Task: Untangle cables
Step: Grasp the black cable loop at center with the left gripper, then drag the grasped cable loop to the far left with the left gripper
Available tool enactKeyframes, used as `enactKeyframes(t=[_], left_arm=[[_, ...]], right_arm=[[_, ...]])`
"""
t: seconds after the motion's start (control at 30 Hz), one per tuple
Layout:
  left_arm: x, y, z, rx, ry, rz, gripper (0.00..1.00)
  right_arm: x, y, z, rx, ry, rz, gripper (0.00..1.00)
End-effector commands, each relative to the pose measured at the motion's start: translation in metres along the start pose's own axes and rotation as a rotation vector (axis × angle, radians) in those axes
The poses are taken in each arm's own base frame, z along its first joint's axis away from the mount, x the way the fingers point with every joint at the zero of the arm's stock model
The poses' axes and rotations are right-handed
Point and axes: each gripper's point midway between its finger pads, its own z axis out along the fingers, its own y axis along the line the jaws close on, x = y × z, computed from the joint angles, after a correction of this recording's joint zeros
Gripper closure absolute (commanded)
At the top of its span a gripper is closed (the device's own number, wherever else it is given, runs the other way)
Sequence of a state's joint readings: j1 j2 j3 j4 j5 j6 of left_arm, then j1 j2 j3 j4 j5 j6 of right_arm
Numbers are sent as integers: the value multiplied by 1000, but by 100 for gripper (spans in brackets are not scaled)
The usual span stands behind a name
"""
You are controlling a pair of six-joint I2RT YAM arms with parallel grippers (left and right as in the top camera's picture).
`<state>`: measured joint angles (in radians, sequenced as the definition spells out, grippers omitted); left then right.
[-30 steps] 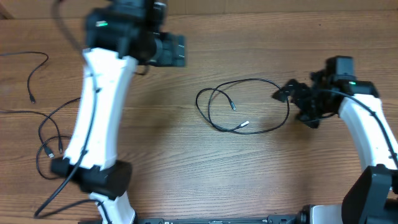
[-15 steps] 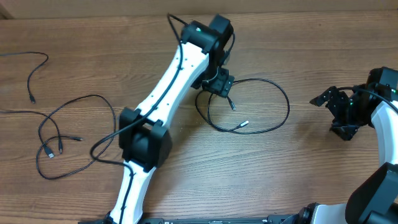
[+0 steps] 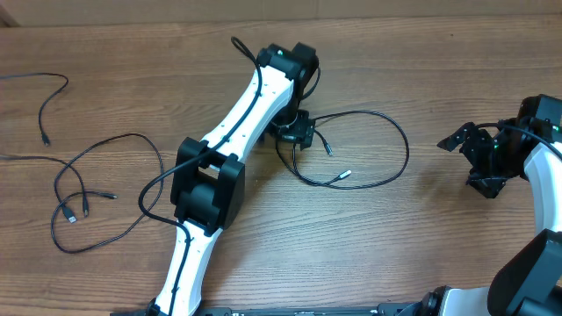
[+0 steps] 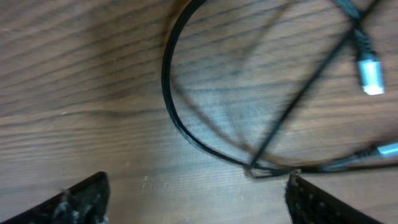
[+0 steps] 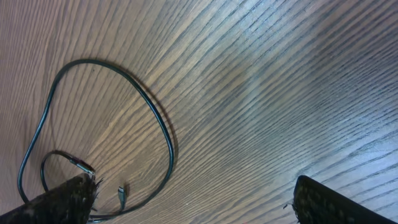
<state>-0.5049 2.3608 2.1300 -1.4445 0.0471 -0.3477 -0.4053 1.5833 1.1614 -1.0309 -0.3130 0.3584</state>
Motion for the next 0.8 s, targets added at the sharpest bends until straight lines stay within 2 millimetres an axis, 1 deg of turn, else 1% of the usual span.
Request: enactKeyframes(t=[0.0, 0.1, 0.23, 0.33, 0.47, 0.63, 0.67, 0.7, 0.73, 0.77], left_arm=[[7, -1, 20, 10, 42, -69, 17], [9, 1, 31, 4, 53, -111, 23], [8, 1, 35, 5, 49, -118, 31], [8, -1, 41, 6, 42, -131, 37], [10, -4, 53, 5, 42, -144, 45], [17, -4, 73, -3, 57, -149, 47], [18, -3, 76, -5, 62, -149, 50], [20, -2, 78, -8, 67, -149, 55], [21, -1, 79, -10, 69, -149, 64], [21, -1, 80, -12, 69, -150, 79]], right_arm=[[-10, 6, -7, -8, -33, -26, 0], [-10, 5, -6, -7, -31, -26, 0], [-10, 5, -6, -7, -31, -26, 0], [-10, 6, -6, -8, -34, -27, 0], [-10, 6, -6, -8, -34, -30, 0], [-10, 6, -6, -8, -34, -30, 0], [-10, 6, -6, -8, -34, -30, 0], [-10, 6, -6, -8, -34, -30, 0], [-10, 6, -6, -8, -34, -30, 0], [-10, 6, -6, -8, -34, -30, 0]])
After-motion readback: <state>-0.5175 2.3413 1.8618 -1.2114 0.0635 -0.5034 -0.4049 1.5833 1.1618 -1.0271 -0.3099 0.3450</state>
